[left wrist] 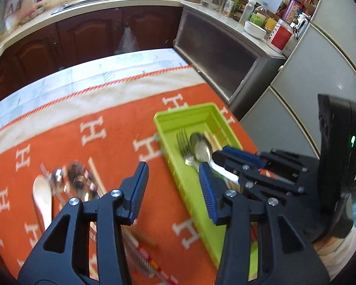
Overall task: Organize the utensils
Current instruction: 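Carry the fork and spoon over the green tray and open both tools, then move both open tools back over the utensils on the cloth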
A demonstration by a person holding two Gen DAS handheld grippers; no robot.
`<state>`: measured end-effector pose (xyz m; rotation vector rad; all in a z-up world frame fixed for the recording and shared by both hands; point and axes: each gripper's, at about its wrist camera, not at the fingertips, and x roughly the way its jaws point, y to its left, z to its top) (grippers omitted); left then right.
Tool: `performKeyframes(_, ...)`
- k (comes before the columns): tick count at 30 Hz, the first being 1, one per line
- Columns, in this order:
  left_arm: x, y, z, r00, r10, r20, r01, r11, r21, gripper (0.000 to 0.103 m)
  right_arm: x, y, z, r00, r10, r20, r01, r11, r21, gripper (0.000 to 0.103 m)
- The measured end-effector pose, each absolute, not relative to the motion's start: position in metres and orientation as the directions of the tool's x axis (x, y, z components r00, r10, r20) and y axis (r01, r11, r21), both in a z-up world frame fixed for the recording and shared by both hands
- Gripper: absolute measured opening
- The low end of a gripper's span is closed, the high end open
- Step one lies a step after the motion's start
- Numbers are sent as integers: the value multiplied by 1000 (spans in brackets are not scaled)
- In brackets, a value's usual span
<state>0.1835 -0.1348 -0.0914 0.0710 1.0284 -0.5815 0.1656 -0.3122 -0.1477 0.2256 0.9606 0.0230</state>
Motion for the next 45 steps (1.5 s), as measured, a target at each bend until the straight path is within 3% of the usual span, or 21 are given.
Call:
performKeyframes(3,159,-116,-91,397,-401,-825,472,861,-192,41,143,-301,-140,572,103,-814,99,976,193,25)
performKeyframes(21,46,2,-77,511,-311,-802,370,921,-121,41,53,-173,-116,543,207,-814,-48,975,216,28)
performKeyframes(40,86,104,-146,443,-204,-873,141,977,-157,41,107,-114,-157,419,277,-865,-112,961,253,29)
performKeyframes(45,101,113,-169,401,-230,-887,109,973,-203,41,127,-104,-182,384,295,-875,-100,955,279,21)
